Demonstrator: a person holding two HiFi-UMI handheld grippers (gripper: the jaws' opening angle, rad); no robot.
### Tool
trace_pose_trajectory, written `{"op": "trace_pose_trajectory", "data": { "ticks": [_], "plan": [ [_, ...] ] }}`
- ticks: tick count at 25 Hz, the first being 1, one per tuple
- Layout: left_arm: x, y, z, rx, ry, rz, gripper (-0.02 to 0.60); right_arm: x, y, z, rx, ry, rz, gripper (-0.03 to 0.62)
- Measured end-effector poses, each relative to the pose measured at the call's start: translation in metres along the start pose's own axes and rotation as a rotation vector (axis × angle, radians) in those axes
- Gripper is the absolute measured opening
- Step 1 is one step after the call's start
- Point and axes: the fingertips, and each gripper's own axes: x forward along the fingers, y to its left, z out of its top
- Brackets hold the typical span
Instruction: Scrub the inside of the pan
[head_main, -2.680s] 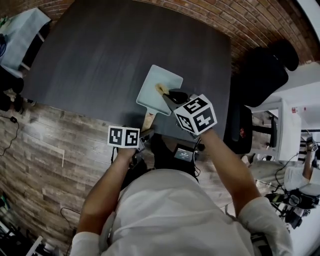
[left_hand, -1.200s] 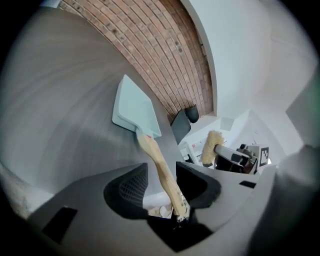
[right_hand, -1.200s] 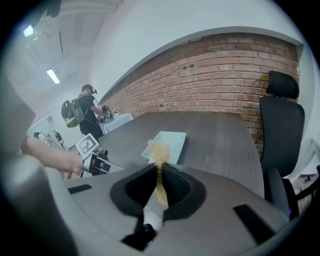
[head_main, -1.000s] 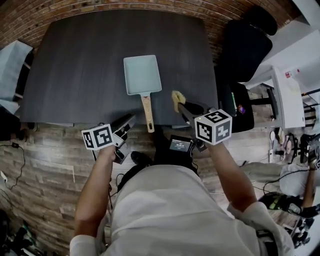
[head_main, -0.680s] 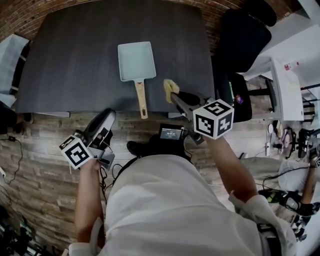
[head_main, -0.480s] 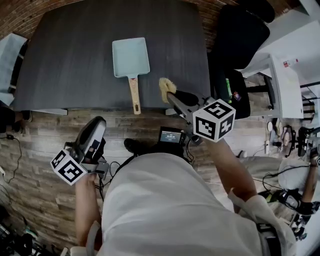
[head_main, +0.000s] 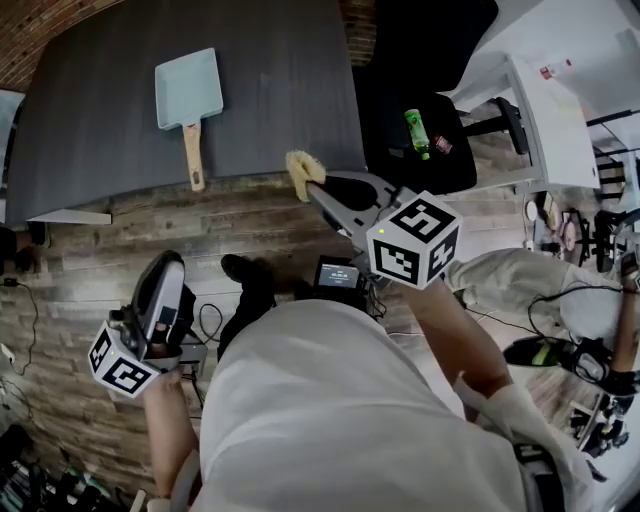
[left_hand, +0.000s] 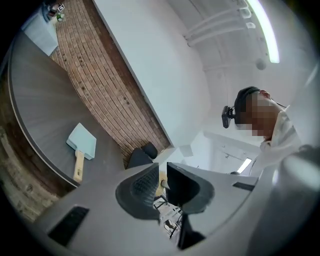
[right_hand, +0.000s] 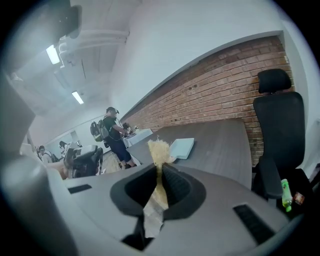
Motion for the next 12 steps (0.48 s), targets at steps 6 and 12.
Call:
{"op": "trace_pose_trajectory", "data": {
  "ticks": [6,12],
  "plan": [
    [-0.004,-0.063,-0.053,0.018,0.0,0.001,0.049,-0.069,0.019,-0.034,0.037,-0.043,0.045,0.038],
    [-0.04,-0.107,-0.078,0.052,0.0,0.021,0.049,-0.104,0.055,-0.051,0.02,-0.068,0.079,0.038]
  ]
}}
